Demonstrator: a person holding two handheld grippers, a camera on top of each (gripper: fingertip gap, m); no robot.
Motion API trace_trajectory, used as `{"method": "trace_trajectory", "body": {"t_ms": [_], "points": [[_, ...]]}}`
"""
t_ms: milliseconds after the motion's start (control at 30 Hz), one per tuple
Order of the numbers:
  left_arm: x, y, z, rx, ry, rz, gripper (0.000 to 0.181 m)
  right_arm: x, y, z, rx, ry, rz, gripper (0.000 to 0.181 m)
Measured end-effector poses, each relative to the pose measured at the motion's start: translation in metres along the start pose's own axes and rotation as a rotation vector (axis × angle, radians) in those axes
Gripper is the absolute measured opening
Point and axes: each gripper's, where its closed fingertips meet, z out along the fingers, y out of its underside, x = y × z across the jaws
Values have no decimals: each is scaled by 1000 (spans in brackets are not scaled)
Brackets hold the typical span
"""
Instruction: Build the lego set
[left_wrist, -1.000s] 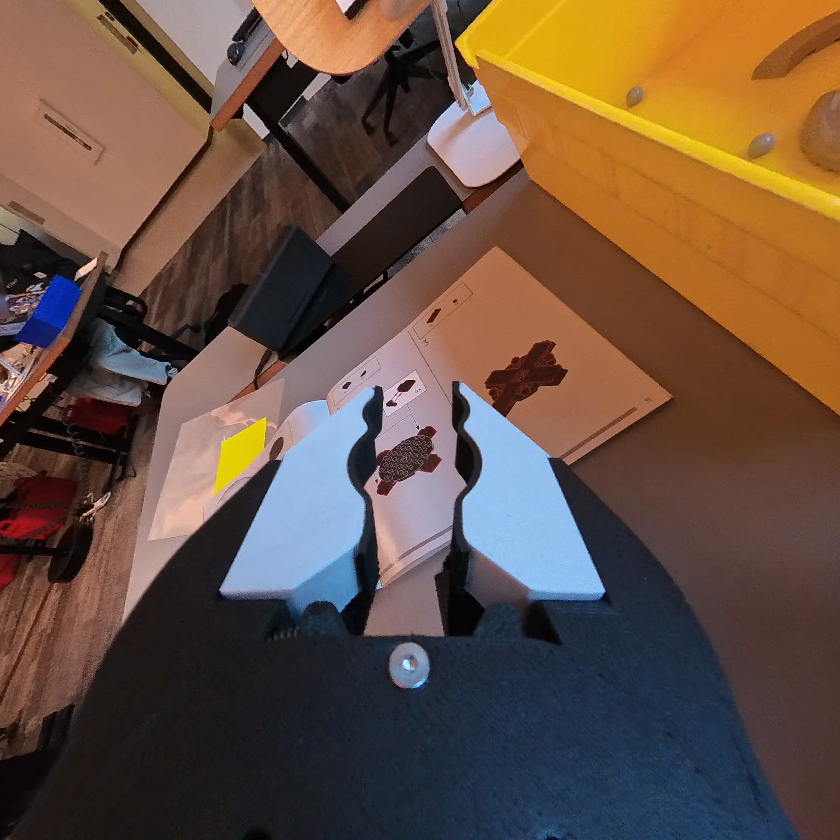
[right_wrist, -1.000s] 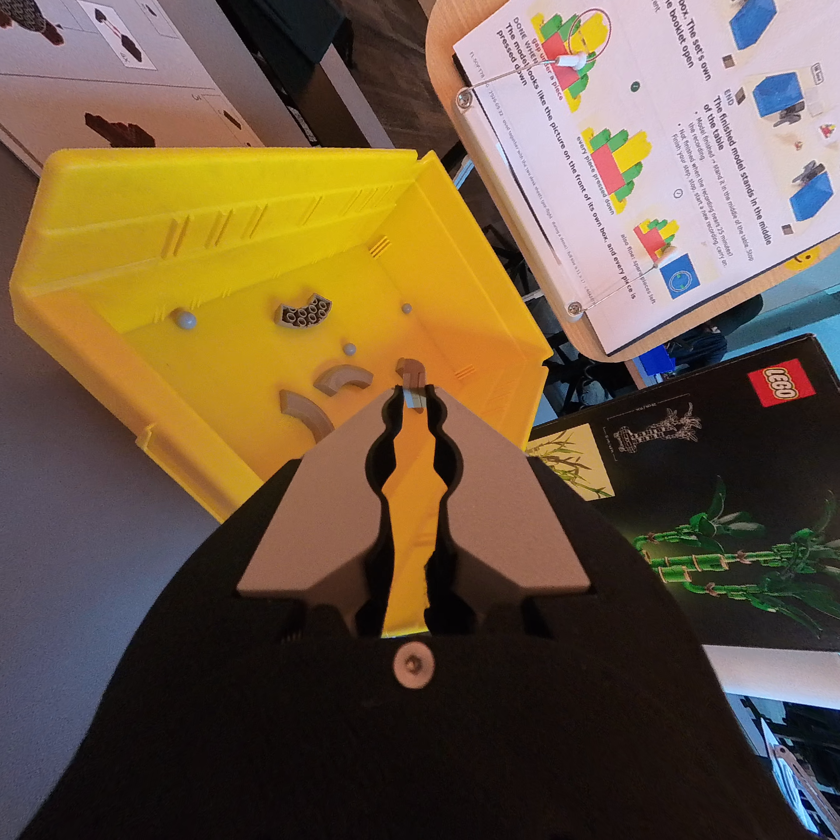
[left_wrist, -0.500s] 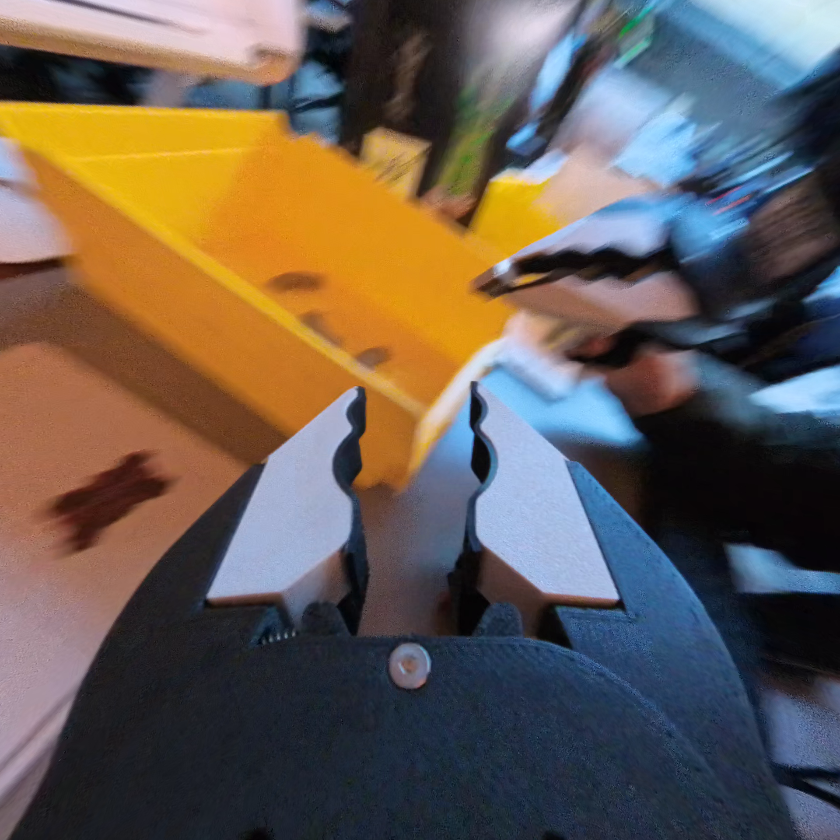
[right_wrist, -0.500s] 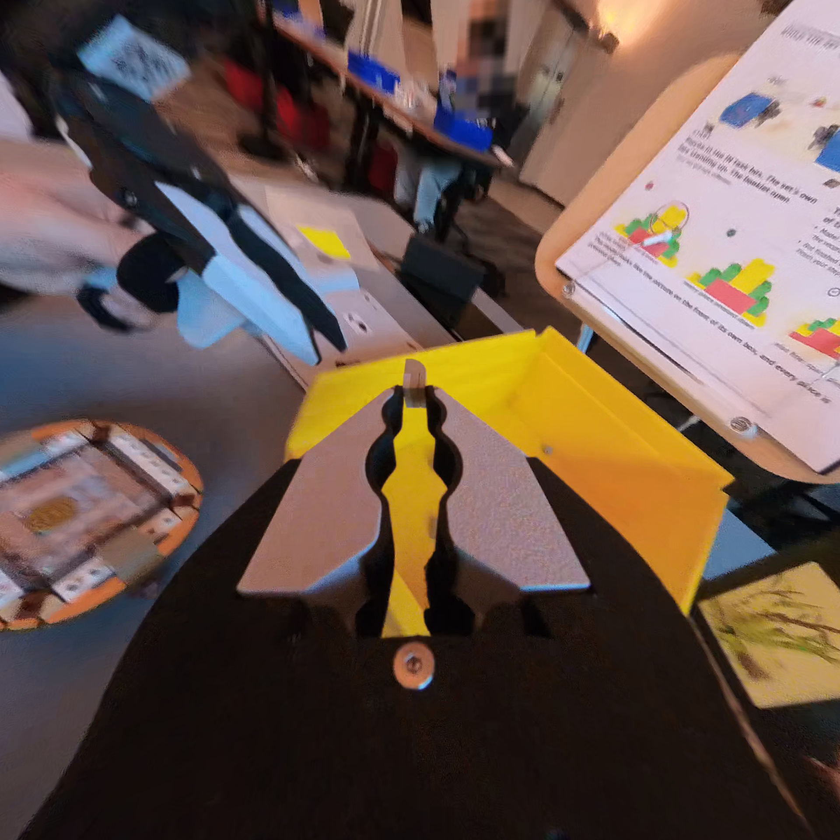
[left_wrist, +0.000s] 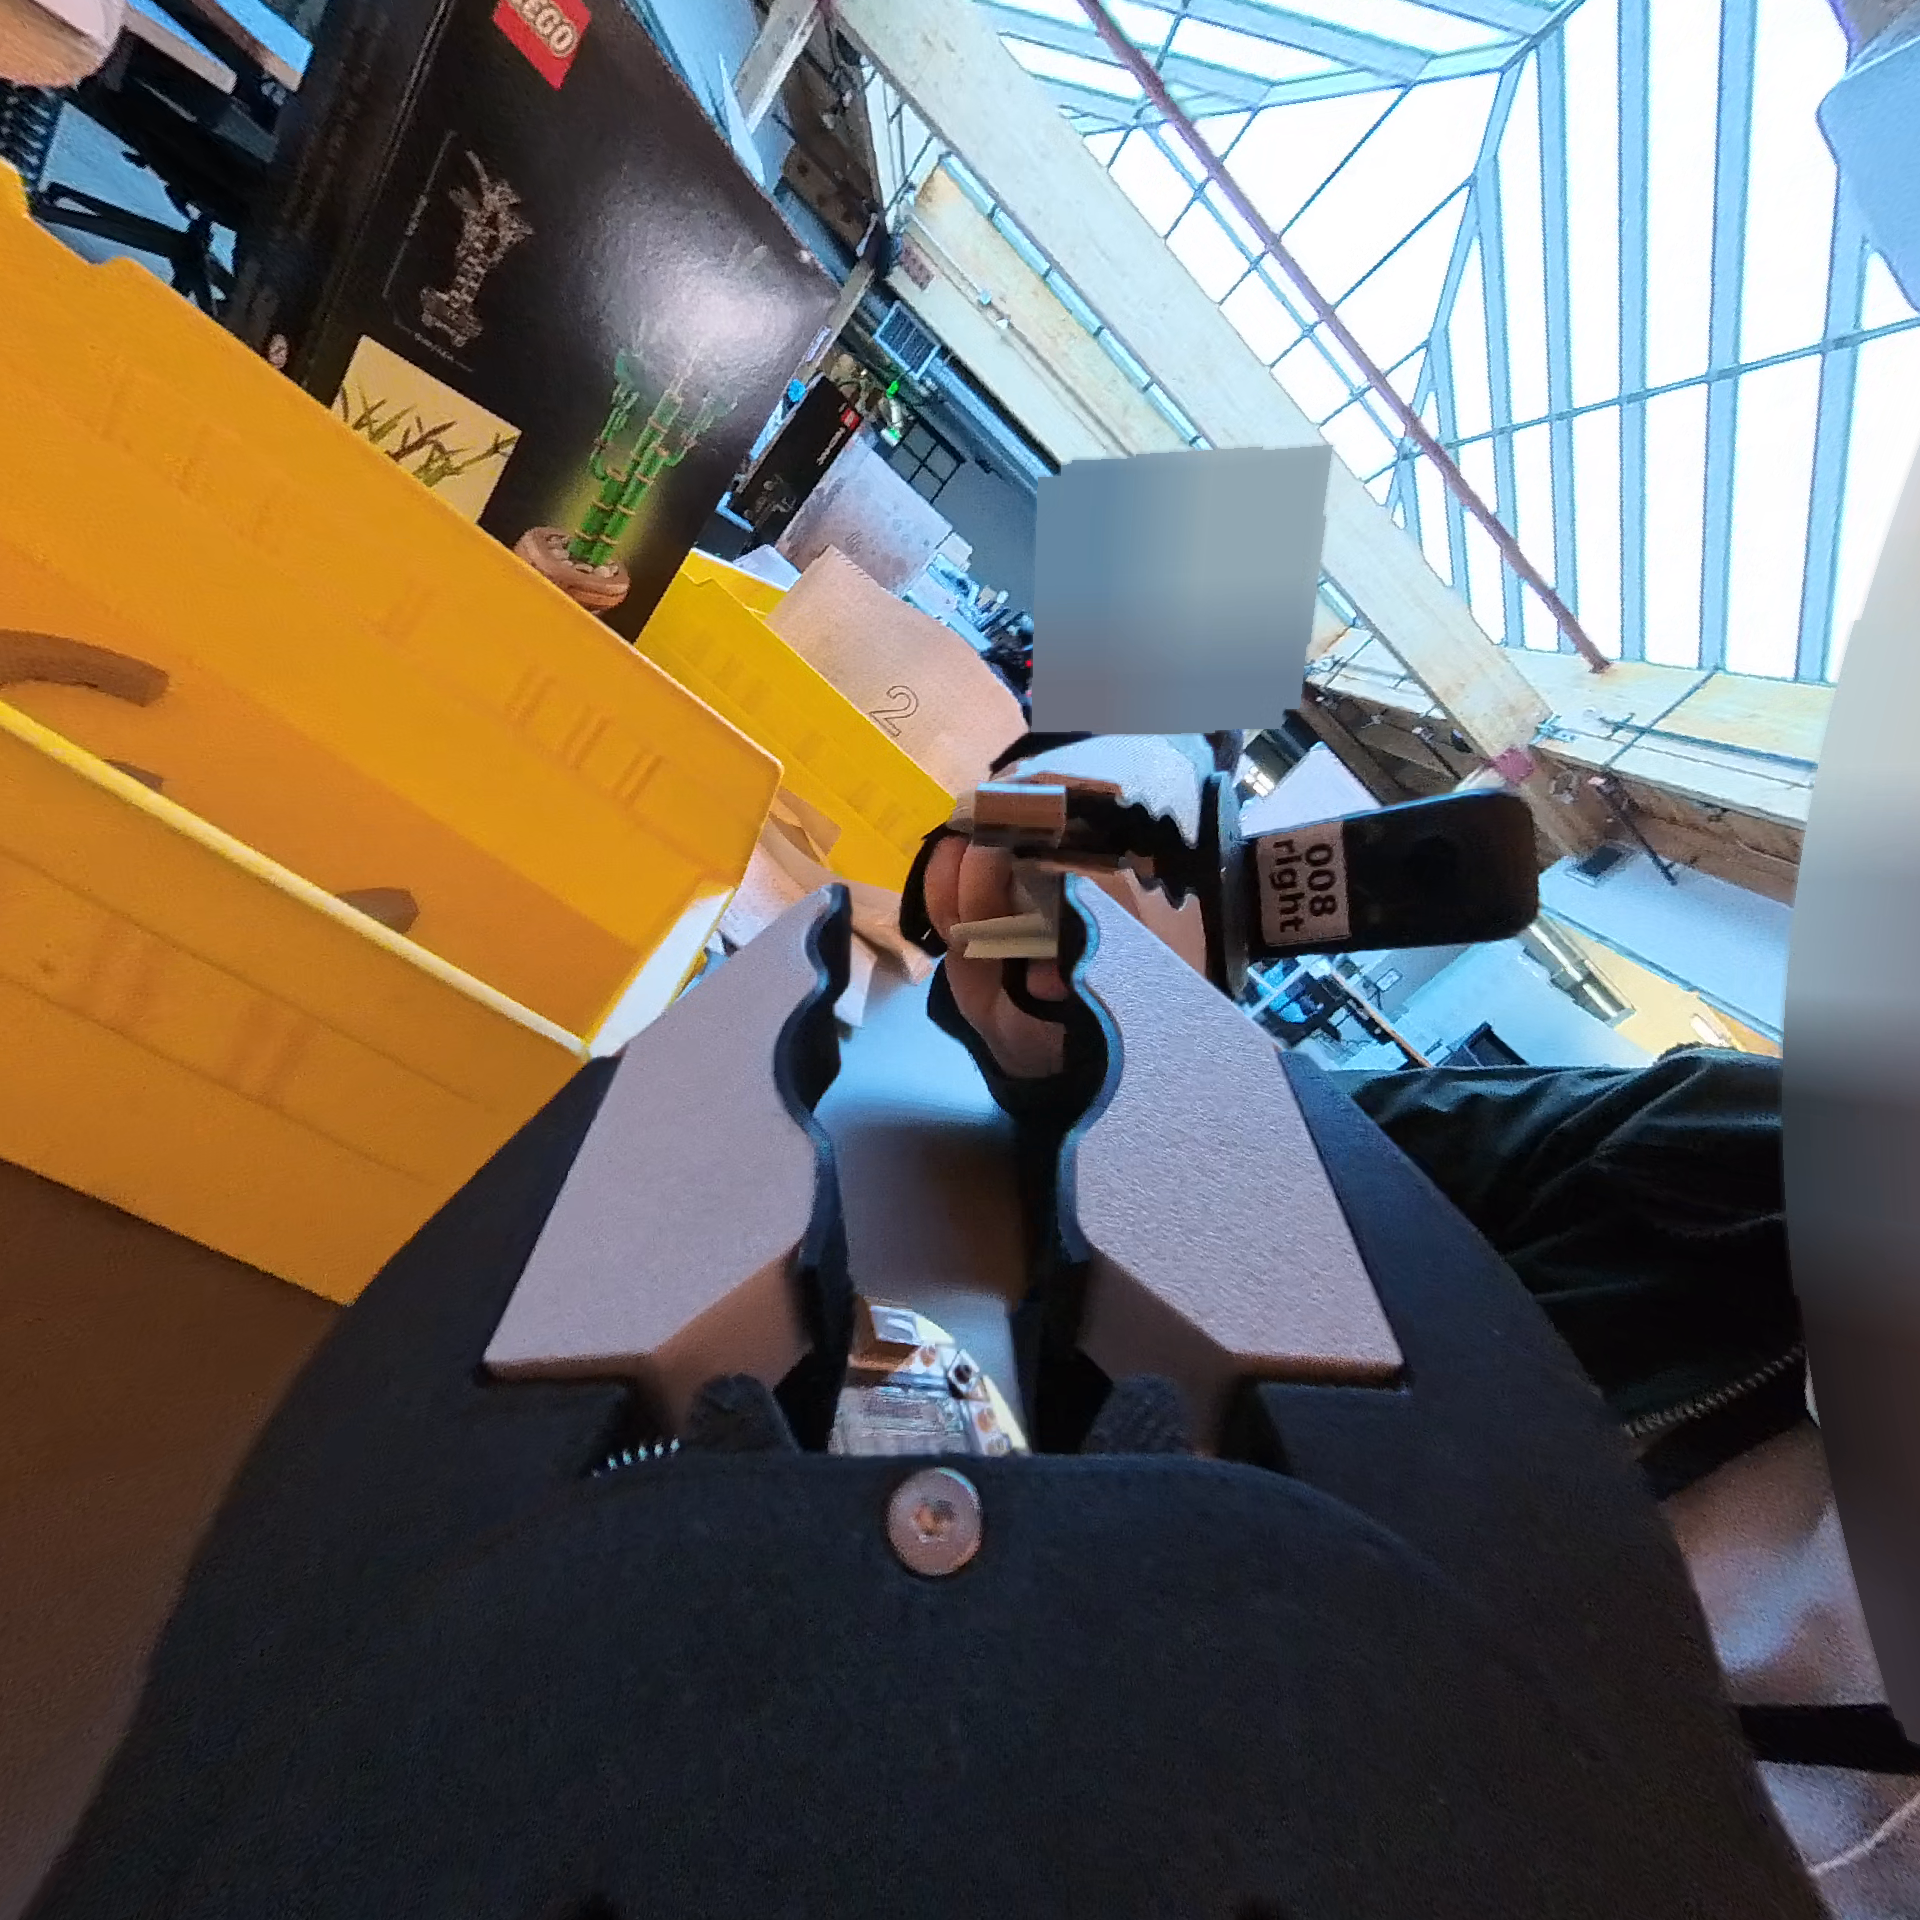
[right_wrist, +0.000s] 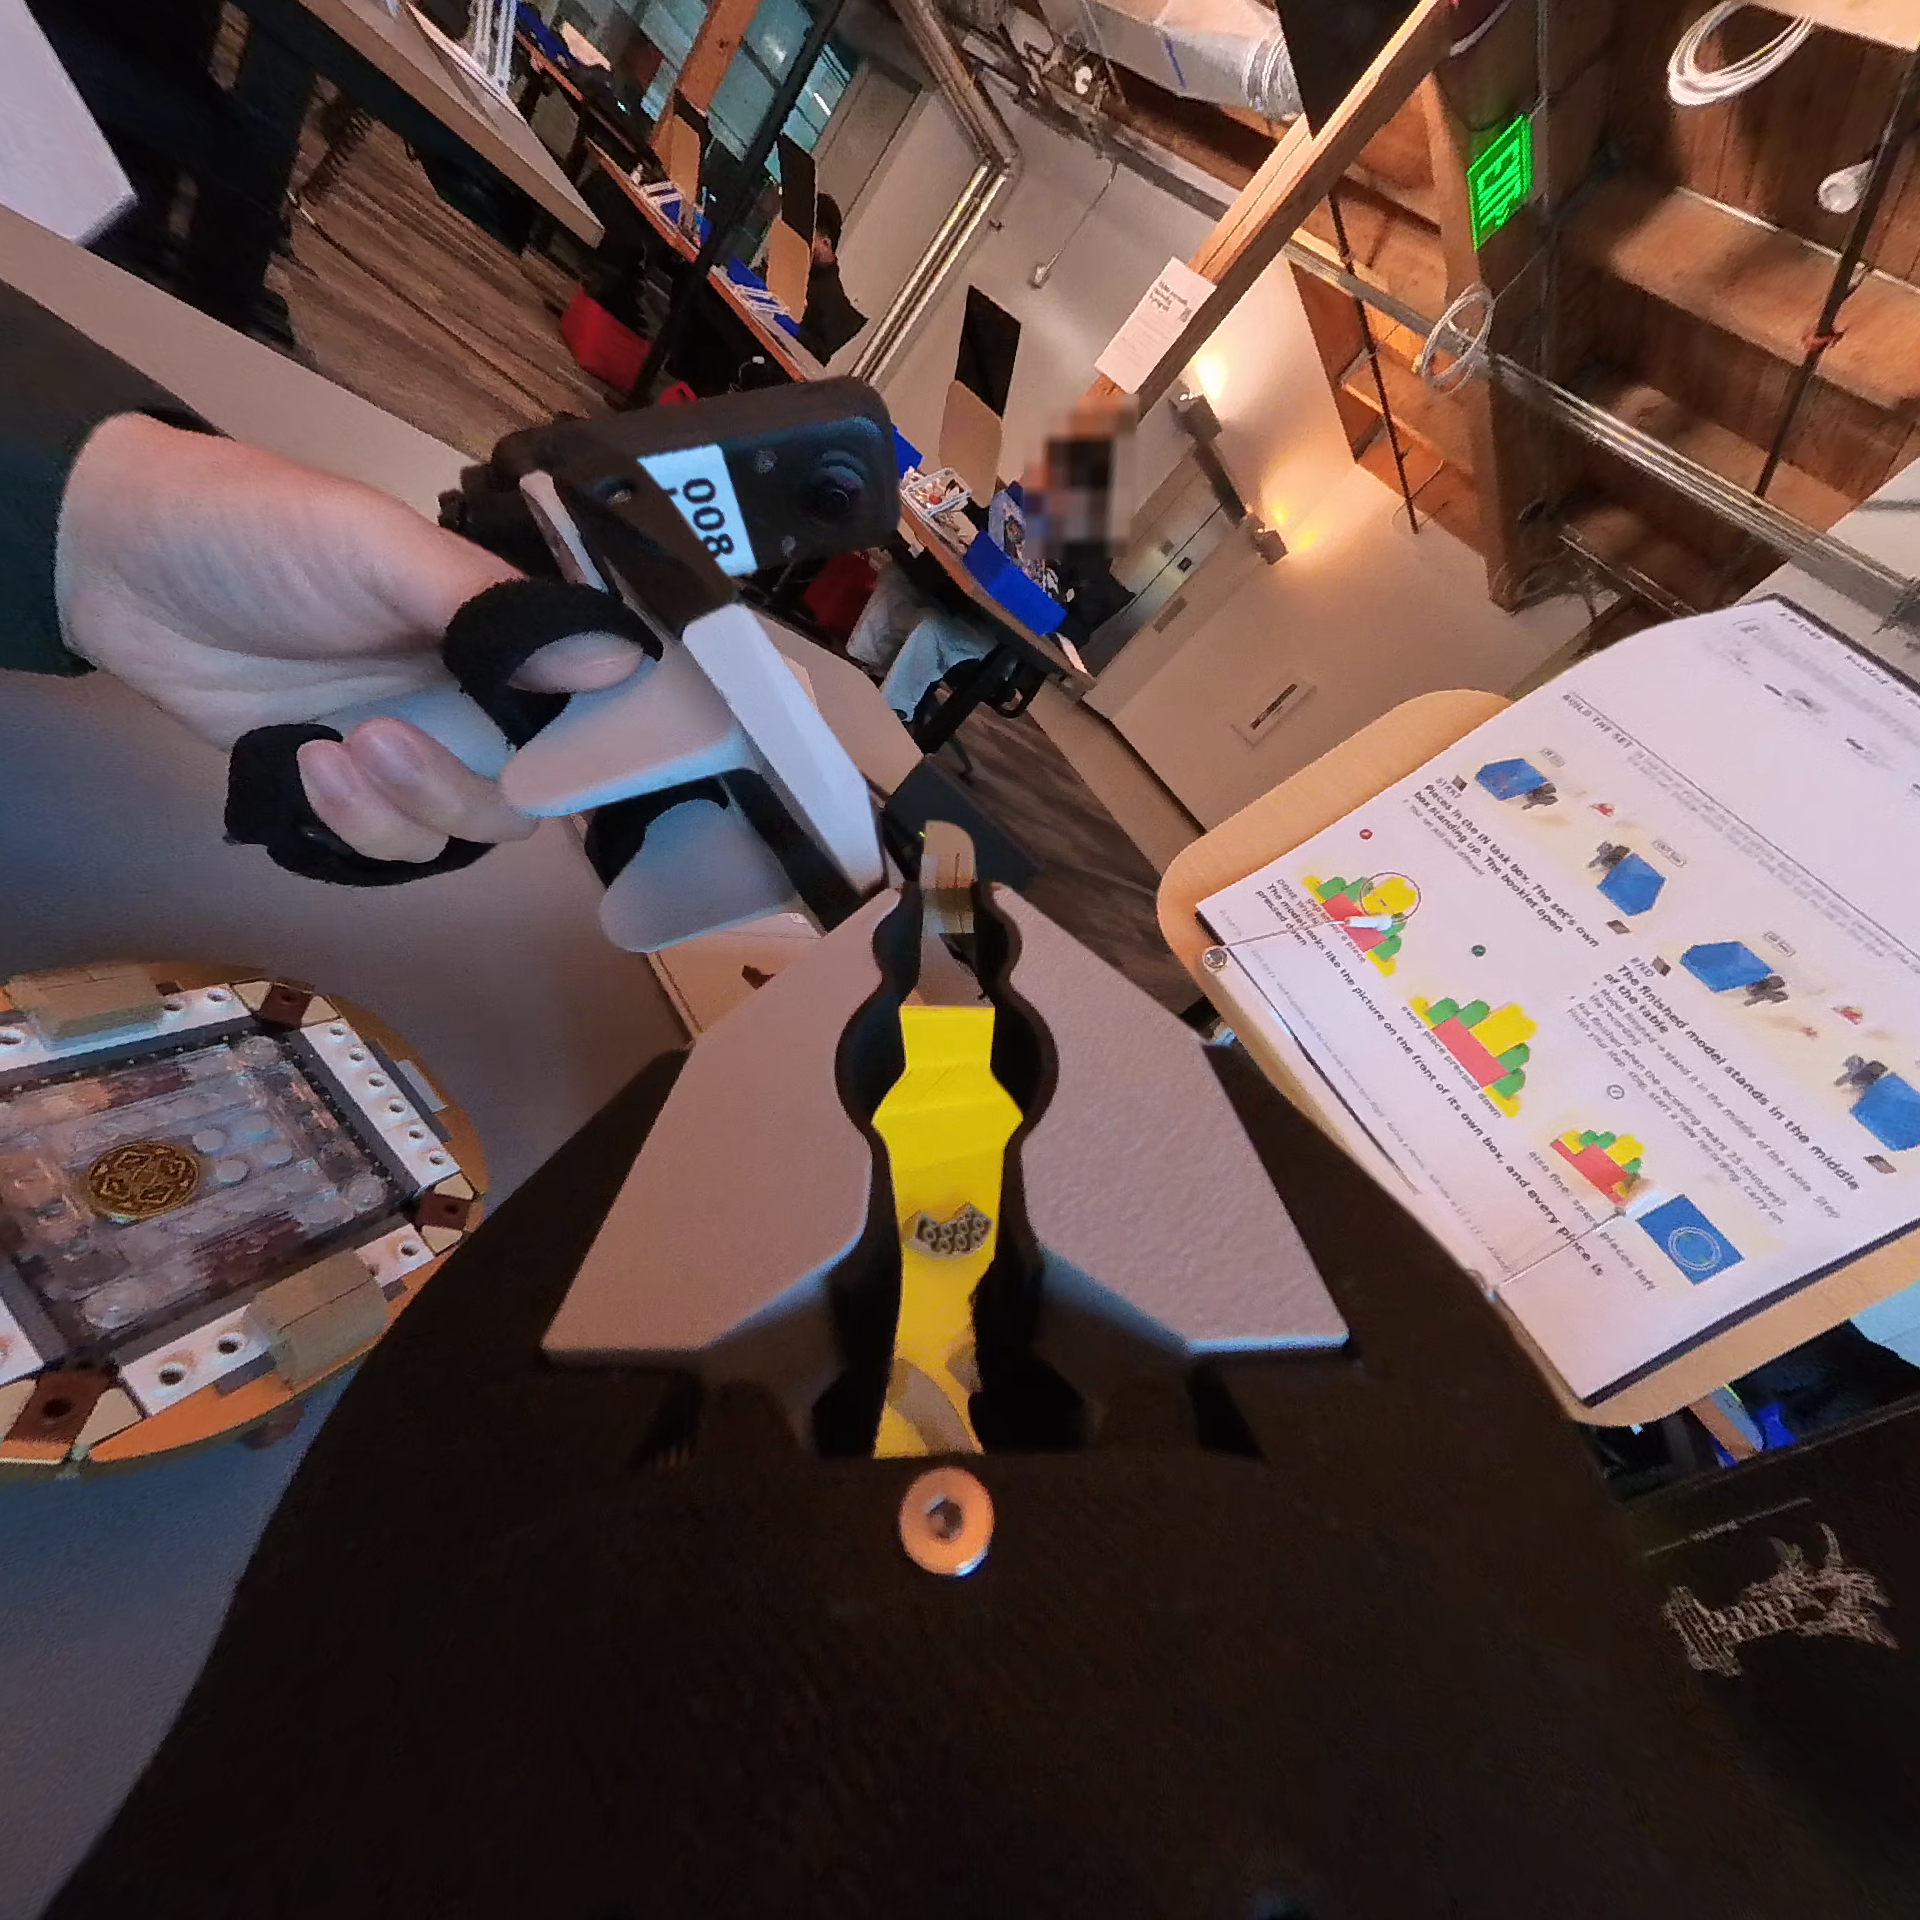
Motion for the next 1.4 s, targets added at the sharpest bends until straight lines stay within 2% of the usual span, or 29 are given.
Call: {"method": "trace_trajectory", "body": {"t_ms": [133, 233, 400, 467, 533, 600, 767, 867, 967, 1067, 1200, 1267, 1400], "points": [[7, -12, -4, 68, 49, -8, 47, -2, -1, 0, 6, 0, -28, 7], [3, -14, -7, 85, 3, 54, 47, -3, -4, -1, 17, 11, -44, 7], [8, -11, -4, 67, 12, 97, 40, -6, -6, 0, 22, 3, -57, 7], [9, -9, -4, 54, 17, 109, 27, -6, -5, 0, 18, 5, -61, 7], [11, -8, -3, 46, 22, 117, 26, -7, -6, 1, 18, 4, -68, 7], [15, -6, -3, 39, 48, 121, 15, -7, -6, 1, 15, 8, -82, 7], [16, -5, -3, 29, 50, 128, 14, -10, -5, 1, 19, 1, -107, 7], [16, -2, -5, -19, 32, 191, 13, -14, -4, 1, 35, -56, -78, 8], [17, -1, -8, -49, 8, 281, 14, -14, -11, -5, 106, -177, 102, 20], [22, -1, -10, -66, 15, 355, 14, -11, -19, -13, 184, -356, 424, 26], [27, 5, -9, -96, 33, 420, 14, -14, -17, -14, 206, -582, 815, 33], [28, 10, -8, -124, 33, 448, 14, -19, -14, -14, 200, -629, 866, 32], [28, 16, -5, -155, 29, 484, 14, -26, -10, -13, 161, -654, 849, 24]]}}
